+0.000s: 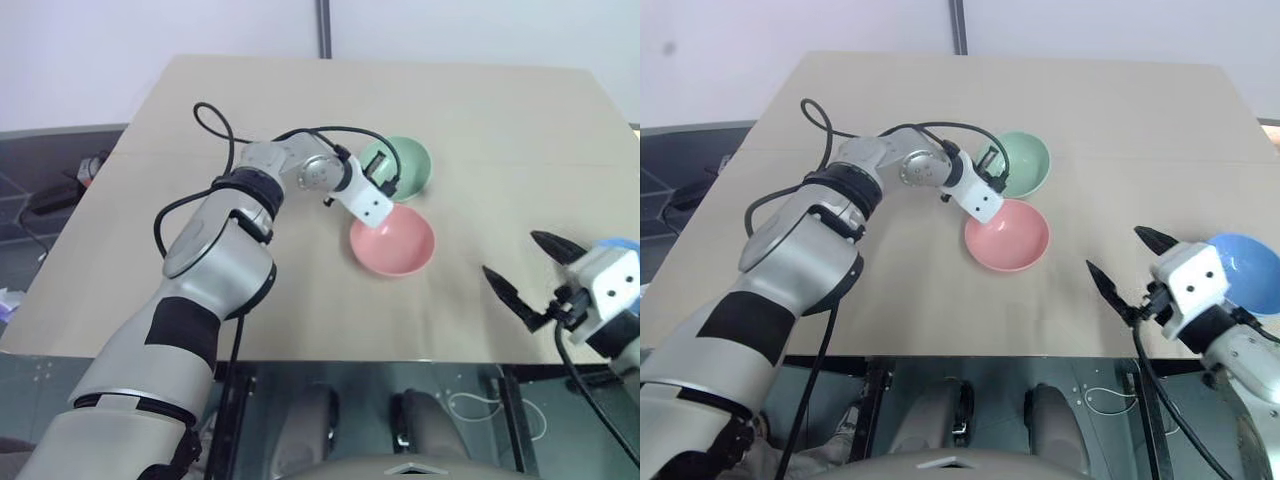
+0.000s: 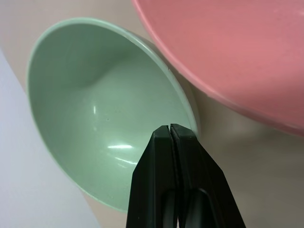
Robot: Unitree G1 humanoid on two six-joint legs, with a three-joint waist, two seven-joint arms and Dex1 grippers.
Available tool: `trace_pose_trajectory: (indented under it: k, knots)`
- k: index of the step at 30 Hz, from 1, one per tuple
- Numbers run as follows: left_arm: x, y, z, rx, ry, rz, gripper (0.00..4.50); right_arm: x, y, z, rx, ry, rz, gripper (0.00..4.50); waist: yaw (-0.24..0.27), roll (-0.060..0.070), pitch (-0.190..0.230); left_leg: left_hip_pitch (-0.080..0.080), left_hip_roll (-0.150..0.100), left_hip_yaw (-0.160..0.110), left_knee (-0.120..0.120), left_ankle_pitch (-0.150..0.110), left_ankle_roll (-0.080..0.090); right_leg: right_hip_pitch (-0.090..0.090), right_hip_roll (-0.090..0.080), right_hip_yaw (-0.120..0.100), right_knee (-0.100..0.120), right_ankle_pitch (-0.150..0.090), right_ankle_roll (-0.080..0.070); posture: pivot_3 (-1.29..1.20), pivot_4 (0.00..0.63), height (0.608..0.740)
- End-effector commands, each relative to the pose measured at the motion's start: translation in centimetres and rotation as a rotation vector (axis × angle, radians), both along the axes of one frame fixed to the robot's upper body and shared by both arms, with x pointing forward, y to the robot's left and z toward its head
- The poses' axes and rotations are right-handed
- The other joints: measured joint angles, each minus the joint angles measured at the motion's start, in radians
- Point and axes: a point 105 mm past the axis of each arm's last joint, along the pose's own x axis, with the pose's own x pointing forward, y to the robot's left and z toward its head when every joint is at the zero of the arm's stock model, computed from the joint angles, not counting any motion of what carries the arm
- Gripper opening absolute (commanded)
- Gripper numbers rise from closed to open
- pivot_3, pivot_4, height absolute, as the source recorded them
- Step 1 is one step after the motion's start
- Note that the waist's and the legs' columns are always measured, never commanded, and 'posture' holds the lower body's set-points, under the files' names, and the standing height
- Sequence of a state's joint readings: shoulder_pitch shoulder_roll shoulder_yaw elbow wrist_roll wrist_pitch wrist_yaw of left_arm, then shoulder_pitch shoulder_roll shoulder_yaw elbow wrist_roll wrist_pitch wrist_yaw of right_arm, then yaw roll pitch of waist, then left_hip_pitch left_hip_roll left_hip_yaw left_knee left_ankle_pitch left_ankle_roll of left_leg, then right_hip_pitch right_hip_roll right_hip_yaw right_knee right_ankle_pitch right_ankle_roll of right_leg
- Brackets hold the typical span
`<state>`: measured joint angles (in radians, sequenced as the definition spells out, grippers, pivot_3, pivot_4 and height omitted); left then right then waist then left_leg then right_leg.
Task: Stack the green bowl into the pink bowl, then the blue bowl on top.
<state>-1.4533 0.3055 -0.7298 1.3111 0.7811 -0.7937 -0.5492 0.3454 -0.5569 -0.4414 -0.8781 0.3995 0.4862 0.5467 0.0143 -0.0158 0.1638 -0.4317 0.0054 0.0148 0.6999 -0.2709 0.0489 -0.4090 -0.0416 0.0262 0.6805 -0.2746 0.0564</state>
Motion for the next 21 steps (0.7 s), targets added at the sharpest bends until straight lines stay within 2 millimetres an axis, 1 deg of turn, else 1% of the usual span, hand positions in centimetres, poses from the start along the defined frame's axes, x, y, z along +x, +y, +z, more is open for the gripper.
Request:
trace_pose_trajectory:
  k: [1,6,9,10,13,14,15,16,17,21]
  knots:
    - [0.1,-0.4,1.6,-0.045,-0.018,-0.005,0.08,-1.6,-0.5,2.4,0.002,-0.1,-0.003,4.5,0.0,0.0,0.0,0.0,0.0,0.0,0.0,0.0,0.0,0.0,0.0,0.0,0.0,0.0,0.0,0.0,0.15,0.74]
    - [-0.1,-0.3,1.6,-0.062,0.013,0.001,0.08,-2.5,-0.7,3.2,0.04,-0.137,-0.004,4.5,-0.002,0.0,0.0,0.001,0.0,0.0,0.0,0.0,0.0,0.001,0.0,0.0,0.001,0.0,0.0,0.0,0.15,0.74]
    - [-0.2,-0.1,2.2,-0.075,0.033,0.003,0.08,-2.6,-0.7,3.2,0.035,-0.138,-0.005,4.5,-0.002,0.0,0.0,0.001,0.0,0.0,0.0,0.0,0.0,0.001,0.0,0.0,0.001,0.0,0.0,0.0,0.15,0.74]
    - [-0.2,0.0,2.6,-0.086,0.041,0.007,0.31,-2.7,-0.7,3.2,0.037,-0.14,-0.006,4.5,-0.002,0.0,0.0,0.001,0.0,0.0,0.0,0.0,0.0,0.0,0.0,0.0,0.001,0.0,0.0,0.0,0.15,0.74]
    - [-0.1,0.5,2.9,-0.086,0.051,0.025,1.2,-2.6,-0.7,3.1,0.038,-0.143,-0.013,4.5,-0.002,0.0,0.0,0.001,0.0,0.0,0.0,0.0,0.0,0.0,0.0,0.0,0.001,0.0,0.0,0.0,0.15,0.74]
    - [0.0,0.5,2.9,-0.089,0.043,0.029,1.78,-2.6,-0.6,3.0,0.037,-0.144,-0.014,4.5,-0.002,0.0,0.0,0.001,0.0,0.0,0.0,0.0,0.0,0.0,0.0,0.0,0.001,0.0,0.0,0.0,0.15,0.74]
    - [0.0,0.5,2.9,-0.09,0.04,0.029,2.08,-2.6,-0.6,3.0,0.038,-0.145,-0.017,4.5,-0.002,0.0,0.0,0.001,0.0,0.0,0.0,0.0,0.0,0.0,0.0,0.0,0.001,0.0,0.0,0.0,0.15,0.74]
    - [0.0,0.5,2.8,-0.087,0.036,0.028,2.56,-2.6,-0.6,3.0,0.039,-0.146,-0.018,4.5,-0.001,0.0,0.0,0.001,0.0,0.0,0.0,0.0,0.0,0.001,0.0,0.0,0.001,0.0,0.0,0.0,0.15,0.74]
    - [0.0,0.5,2.8,-0.085,0.032,0.026,2.94,-2.6,-0.5,3.0,0.04,-0.147,-0.018,4.5,-0.001,0.0,0.0,0.001,0.0,0.0,0.0,0.0,0.0,0.0,0.0,0.0,0.001,0.0,0.0,0.0,0.15,0.74]
    - [0.2,0.5,2.6,-0.079,0.017,0.032,2.94,-2.7,-0.5,3.1,0.042,-0.157,-0.022,4.5,-0.001,0.0,0.0,0.001,0.0,0.0,0.0,0.0,0.0,0.001,0.0,0.0,0.001,0.0,0.0,0.0,0.15,0.74]
